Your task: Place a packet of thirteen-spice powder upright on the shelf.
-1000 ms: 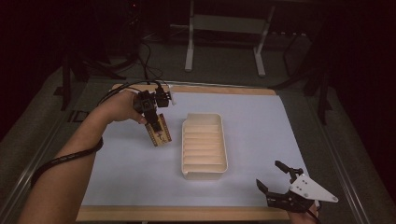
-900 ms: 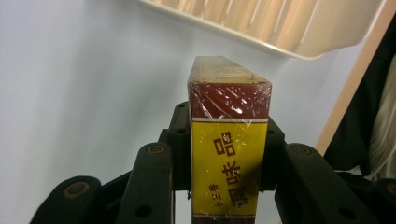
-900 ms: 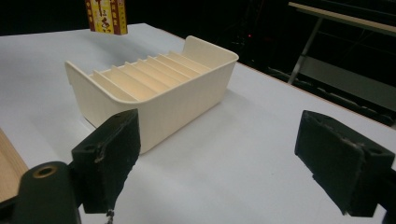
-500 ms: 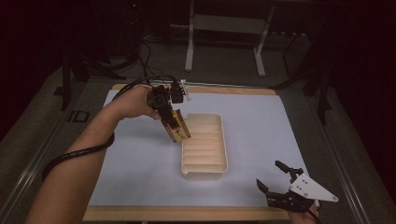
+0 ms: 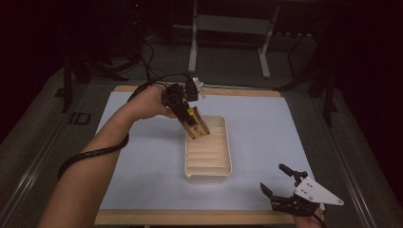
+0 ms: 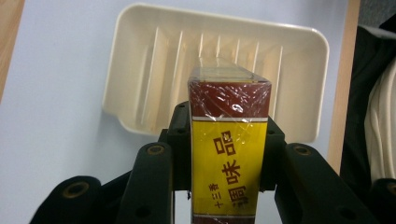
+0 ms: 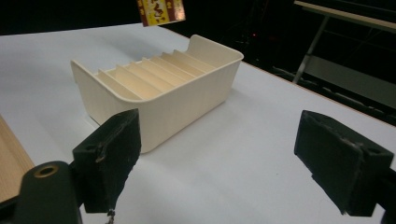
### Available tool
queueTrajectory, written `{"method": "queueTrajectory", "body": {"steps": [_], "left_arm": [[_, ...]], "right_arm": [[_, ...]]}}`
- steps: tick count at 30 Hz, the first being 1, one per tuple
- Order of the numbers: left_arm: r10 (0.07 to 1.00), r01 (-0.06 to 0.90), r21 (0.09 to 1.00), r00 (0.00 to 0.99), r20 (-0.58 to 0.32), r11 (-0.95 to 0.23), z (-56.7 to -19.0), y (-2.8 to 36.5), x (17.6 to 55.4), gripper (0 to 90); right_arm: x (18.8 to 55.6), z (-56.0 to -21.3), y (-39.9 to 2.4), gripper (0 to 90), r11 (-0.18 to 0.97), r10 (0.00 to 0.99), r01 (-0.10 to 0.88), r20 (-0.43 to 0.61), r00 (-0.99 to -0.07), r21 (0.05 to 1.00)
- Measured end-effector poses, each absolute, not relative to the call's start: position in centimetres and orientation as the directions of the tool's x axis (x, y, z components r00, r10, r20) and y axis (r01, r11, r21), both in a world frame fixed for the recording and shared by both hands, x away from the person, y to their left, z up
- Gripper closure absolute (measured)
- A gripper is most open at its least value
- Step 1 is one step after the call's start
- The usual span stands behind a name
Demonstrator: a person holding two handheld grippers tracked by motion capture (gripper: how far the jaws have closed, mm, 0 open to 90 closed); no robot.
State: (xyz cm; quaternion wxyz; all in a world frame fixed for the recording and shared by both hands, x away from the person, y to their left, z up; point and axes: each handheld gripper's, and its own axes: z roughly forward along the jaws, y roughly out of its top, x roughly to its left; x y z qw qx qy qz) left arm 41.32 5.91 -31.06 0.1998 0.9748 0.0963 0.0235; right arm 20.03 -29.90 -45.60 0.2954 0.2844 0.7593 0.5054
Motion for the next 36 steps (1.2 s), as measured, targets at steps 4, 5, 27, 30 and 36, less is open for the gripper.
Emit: {"method": "queueTrajectory", "body": {"steps": [4,5,27,30,36], "left_arm": [[0.193,0.172,0.420,0.981,0.007,-0.891,-31.6,5.8,41.8,67.6],[0.199,0.177,0.428,0.980,0.007,-0.886,-31.7,5.7,41.9,67.6],[0.154,0.124,0.429,0.988,0.035,-0.895,-36.9,4.5,43.8,67.6],[0.142,0.113,0.416,0.989,0.041,-0.902,-37.1,4.4,43.8,67.6],[0.114,0.088,0.380,0.992,0.047,-0.921,-37.9,3.7,43.9,67.5]], "right_arm": [[20.0,-45.6,-29.9,14.7,0.327,0.728,0.131,-0.161,-0.666,0.936],[20.0,-45.6,-29.9,14.8,0.327,0.728,0.132,-0.160,-0.666,0.936],[20.0,-45.6,-29.9,14.8,0.324,0.729,0.136,-0.156,-0.667,0.936],[20.1,-45.6,-29.9,14.8,0.325,0.727,0.134,-0.157,-0.668,0.936],[20.0,-45.6,-29.9,14.8,0.326,0.726,0.133,-0.158,-0.670,0.936]]}}
